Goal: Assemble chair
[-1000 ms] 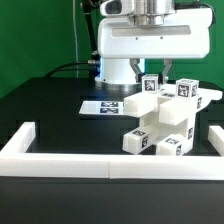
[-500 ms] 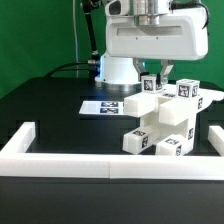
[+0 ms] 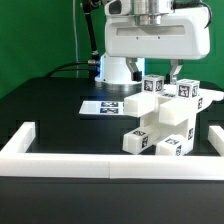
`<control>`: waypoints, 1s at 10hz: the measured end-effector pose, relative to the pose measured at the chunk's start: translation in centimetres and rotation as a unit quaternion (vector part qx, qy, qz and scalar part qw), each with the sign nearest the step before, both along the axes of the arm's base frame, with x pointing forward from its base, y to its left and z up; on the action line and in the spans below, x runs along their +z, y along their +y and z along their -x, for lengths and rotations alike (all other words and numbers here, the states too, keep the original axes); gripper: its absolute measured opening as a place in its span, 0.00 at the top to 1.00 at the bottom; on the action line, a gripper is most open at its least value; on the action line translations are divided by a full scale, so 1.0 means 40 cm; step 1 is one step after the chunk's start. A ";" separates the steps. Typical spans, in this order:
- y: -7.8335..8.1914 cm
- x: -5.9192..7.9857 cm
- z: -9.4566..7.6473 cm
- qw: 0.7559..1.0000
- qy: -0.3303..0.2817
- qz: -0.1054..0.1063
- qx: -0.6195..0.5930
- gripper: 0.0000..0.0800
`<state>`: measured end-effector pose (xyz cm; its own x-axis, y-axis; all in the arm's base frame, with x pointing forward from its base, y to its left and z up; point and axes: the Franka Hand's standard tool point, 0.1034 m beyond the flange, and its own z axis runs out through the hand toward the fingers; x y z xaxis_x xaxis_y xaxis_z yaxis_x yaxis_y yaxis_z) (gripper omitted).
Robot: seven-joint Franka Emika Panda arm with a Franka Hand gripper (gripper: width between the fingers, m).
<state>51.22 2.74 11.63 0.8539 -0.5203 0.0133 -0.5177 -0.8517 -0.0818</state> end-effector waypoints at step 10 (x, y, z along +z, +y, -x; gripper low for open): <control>-0.005 -0.001 0.000 0.912 -0.022 0.028 0.409 0.19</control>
Offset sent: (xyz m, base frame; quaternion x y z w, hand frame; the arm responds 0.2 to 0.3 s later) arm -0.0008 0.0042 0.0022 0.0023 0.0087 -0.2424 0.9701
